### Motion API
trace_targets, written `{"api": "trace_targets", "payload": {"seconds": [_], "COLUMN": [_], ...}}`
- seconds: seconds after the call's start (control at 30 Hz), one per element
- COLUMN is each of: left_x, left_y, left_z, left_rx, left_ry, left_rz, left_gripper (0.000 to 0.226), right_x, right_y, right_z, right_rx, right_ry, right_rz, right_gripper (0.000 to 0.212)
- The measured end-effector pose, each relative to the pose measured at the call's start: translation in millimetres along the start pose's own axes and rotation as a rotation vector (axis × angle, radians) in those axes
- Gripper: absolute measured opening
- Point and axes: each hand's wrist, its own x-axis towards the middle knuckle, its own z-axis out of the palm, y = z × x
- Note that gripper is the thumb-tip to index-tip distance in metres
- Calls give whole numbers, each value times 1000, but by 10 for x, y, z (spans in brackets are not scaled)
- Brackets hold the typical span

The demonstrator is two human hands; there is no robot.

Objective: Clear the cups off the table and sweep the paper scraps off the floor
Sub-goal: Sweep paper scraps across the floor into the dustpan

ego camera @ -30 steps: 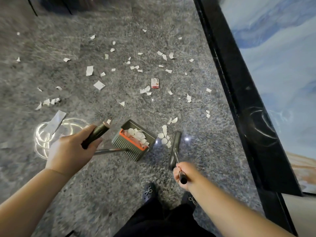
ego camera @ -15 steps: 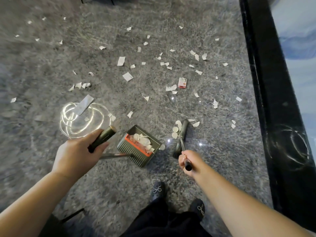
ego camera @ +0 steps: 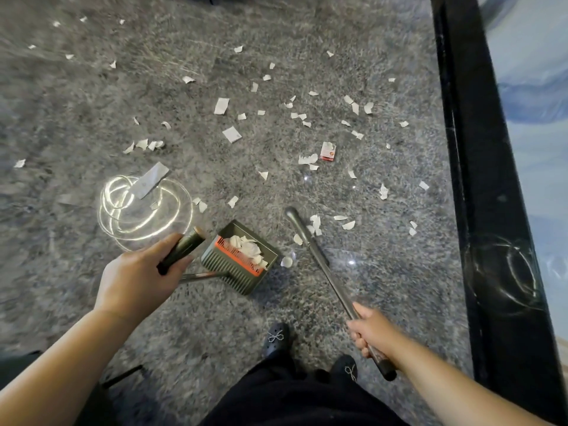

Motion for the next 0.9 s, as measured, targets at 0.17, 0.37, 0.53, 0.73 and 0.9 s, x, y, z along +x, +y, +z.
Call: {"api": "trace_targets", "payload": {"seconds": [0.17,0.37,0.53,0.73,0.9], "left_x": [-53,-121,-201,-219,-173], "left_y": [-51,-118,-199,-238,-105], "left_z": [-11,-39,-18,40,82], "left_rx": [-11,22,49,94,118], "left_ry": [-31,-74,-95,-99,-68], "left_rz": [-73,-71,-101,-107,-104], "left_gripper": [39,40,43,39,39], "right_x": [-145,-55,73,392,664], "right_y": [107,147,126,-72,-334], "right_z": [-64,148,264,296,209], "right_rx": [-163,-248,-298,-307,-283], "right_ry": [-64,-119,-118,-111,-93], "right_rz": [8,64,42,21,16], "right_gripper": [66,65,67,65,64]}}
